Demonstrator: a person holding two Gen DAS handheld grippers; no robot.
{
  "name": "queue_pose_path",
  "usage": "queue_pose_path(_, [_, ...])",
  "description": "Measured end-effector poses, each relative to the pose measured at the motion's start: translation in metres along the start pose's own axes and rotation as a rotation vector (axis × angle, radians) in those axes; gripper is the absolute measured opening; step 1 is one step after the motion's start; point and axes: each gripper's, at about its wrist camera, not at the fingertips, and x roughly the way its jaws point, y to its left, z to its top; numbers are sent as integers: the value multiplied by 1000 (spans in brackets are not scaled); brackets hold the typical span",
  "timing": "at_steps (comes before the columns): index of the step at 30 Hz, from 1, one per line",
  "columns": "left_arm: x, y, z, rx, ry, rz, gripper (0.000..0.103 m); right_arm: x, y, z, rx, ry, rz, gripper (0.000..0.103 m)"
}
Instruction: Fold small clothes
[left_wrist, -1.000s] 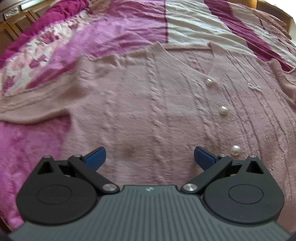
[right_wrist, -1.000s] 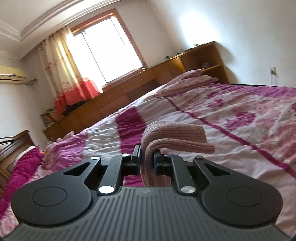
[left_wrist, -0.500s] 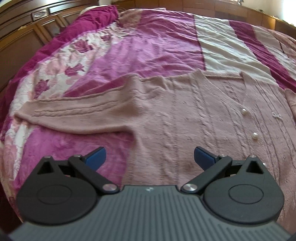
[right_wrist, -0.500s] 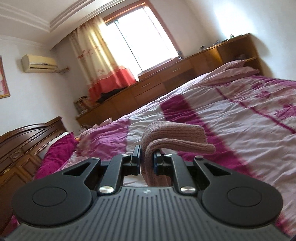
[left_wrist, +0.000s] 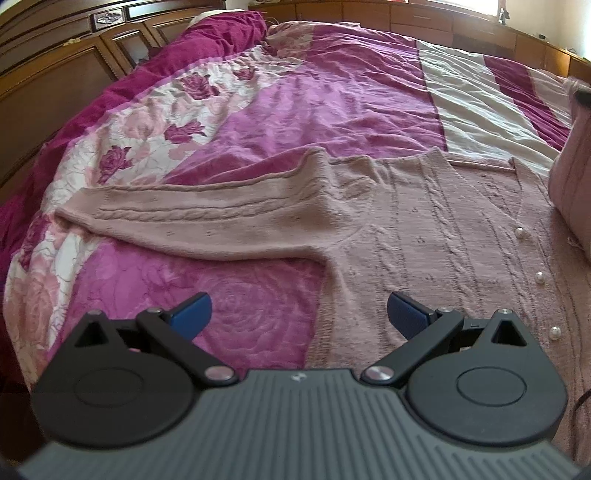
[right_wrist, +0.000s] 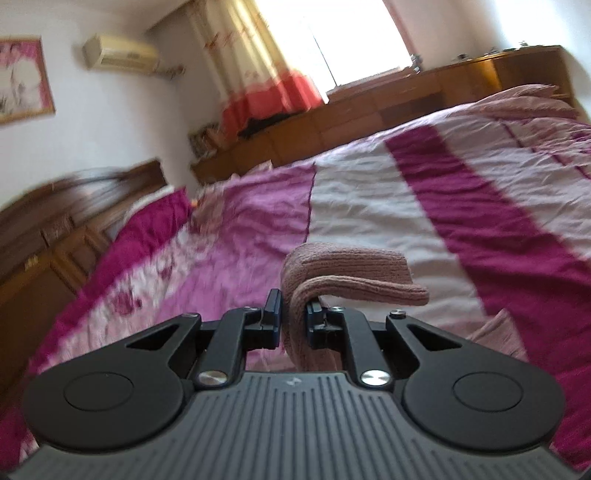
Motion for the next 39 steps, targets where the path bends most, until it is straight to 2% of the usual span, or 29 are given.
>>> queue_pose_path(10, [5,13,-6,-7,-2,4,103,75,18,-83,-52,203,0,14])
queue_pose_path(17, [10,15,-11,-15,12,-8,103,102,28,-115,-66,268,-15,15])
queue_pose_path(20, [11,16,-11,-18,14,-11,103,103,29,-123,-62,285,-2,28])
queue_pose_path(22, [11,16,-11,-18,13,-11,103,97,27,-124,-42,287,19,40])
queue_pose_path(24, [11,15,-11,-16,10,-14,103,91,25,-127,-17,287,46,57])
queue_pose_path(27, [10,13,-11,-11,3,-22,103,81,23,-124,13,284,56,66])
queue_pose_path(34, [7,0,-9,15,-5,-38,103,41,-2,-116,109,262,38,70])
queue_pose_path(39, [3,-13,-6,34,-11,-63,103,10,-30,-112,154,243,-6,74])
